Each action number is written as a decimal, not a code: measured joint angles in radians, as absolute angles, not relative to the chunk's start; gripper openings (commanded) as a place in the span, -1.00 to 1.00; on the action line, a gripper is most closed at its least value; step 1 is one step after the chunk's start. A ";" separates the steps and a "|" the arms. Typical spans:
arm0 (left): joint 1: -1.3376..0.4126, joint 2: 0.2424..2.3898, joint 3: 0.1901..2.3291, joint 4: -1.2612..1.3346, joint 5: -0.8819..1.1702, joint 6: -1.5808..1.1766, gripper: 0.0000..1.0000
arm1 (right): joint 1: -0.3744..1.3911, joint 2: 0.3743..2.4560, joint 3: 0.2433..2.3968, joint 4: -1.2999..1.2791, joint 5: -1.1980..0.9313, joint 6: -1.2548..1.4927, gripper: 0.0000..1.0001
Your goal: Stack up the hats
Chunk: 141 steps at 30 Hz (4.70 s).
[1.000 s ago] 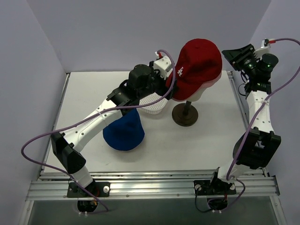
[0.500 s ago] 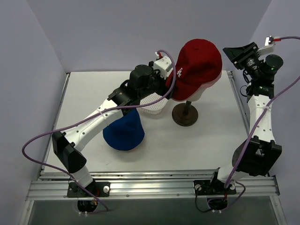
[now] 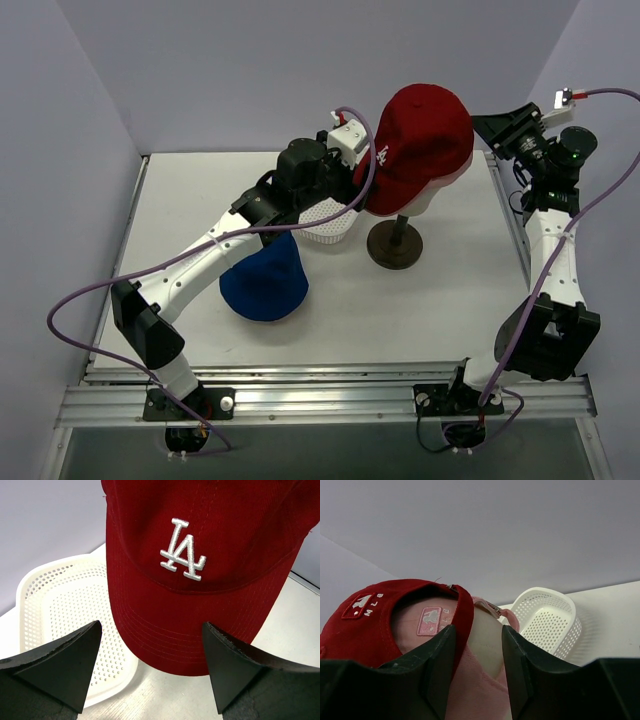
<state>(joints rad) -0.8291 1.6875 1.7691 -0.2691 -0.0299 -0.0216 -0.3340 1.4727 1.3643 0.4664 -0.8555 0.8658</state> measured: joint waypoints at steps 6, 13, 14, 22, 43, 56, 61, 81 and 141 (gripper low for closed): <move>-0.829 1.687 1.769 -0.270 -0.030 -0.022 0.79 | -0.334 1.470 1.359 0.493 -0.866 0.884 -0.29; -0.829 1.687 1.768 -0.270 -0.030 -0.022 0.80 | -0.334 1.469 1.344 0.566 -0.882 0.944 -0.29; -0.829 1.687 1.768 -0.270 -0.030 -0.022 0.79 | -0.334 1.469 1.335 0.577 -0.883 0.952 -0.29; -0.829 1.687 1.768 -0.270 -0.031 -0.022 0.80 | -0.333 1.459 1.280 0.593 -0.884 0.994 -0.27; -0.829 1.687 1.768 -0.270 -0.034 -0.022 0.79 | -0.332 1.435 1.252 0.629 -0.886 1.013 -1.00; -0.829 1.687 1.747 -0.257 -0.026 -0.033 0.79 | -0.332 1.418 1.256 0.487 -0.817 0.875 -1.00; -0.831 1.687 1.726 -0.230 -0.025 -0.042 0.79 | -0.332 1.414 1.250 0.482 -0.808 0.857 -1.00; -0.837 1.687 1.686 -0.162 -0.021 -0.050 0.79 | -0.332 1.379 1.168 0.501 -0.739 0.813 -1.00; -0.883 1.681 1.631 -0.160 -0.019 -0.067 0.82 | -0.333 1.163 1.142 0.204 -0.632 0.749 -0.36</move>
<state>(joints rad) -0.8829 1.6806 1.6306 -0.1604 -0.0189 -0.0673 -0.3328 1.1629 1.1416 0.2039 -0.6315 0.7490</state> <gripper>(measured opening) 0.907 0.322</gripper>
